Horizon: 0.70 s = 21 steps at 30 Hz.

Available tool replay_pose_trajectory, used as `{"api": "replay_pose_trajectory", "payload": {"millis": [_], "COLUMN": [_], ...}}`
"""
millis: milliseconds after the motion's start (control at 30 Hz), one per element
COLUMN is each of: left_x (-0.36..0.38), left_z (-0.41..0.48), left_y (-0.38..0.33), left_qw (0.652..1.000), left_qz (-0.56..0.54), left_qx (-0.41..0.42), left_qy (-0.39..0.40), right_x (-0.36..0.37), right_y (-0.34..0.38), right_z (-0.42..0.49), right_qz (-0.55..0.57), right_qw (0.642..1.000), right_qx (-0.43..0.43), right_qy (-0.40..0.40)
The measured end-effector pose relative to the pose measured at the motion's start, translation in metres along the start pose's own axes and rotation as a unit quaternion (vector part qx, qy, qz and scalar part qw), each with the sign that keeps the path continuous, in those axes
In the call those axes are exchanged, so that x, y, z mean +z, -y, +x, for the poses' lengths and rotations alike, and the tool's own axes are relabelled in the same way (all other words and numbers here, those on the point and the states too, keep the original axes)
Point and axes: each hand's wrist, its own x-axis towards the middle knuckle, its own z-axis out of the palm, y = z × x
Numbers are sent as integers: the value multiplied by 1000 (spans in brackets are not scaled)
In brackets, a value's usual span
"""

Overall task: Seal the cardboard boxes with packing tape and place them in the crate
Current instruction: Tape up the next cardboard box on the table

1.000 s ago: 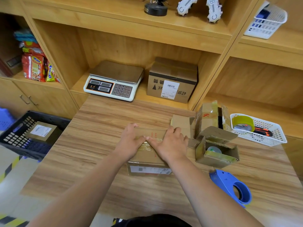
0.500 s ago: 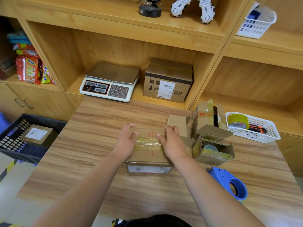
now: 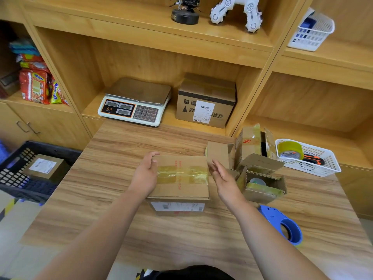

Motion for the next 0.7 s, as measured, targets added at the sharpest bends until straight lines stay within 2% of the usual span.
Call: {"api": "replay_pose_trajectory", "payload": {"millis": [133, 200, 267, 367, 567, 700], "left_x": [-23, -32, -42, -54, -55, -49], "left_z": [2, 1, -1, -2, -11, -18], "left_y": [11, 12, 12, 13, 11, 13], "left_qw": [1000, 993, 969, 951, 972, 993], "left_qz": [27, 85, 182, 233, 200, 91], "left_qx": [4, 58, 136, 179, 67, 11], "left_qy": [-8, -48, -98, -100, -105, -70], "right_x": [8, 17, 25, 37, 59, 71], "right_y": [-9, -10, -9, -5, -4, -7], "right_z": [-7, -8, -7, -6, -7, -7], "right_qz": [-2, -12, -12, -34, -98, -62], "right_qw": [997, 996, 995, 995, 995, 993], "right_qx": [24, 13, -2, -31, 20, 100], "right_qy": [72, 91, 100, 87, -11, -7]}}
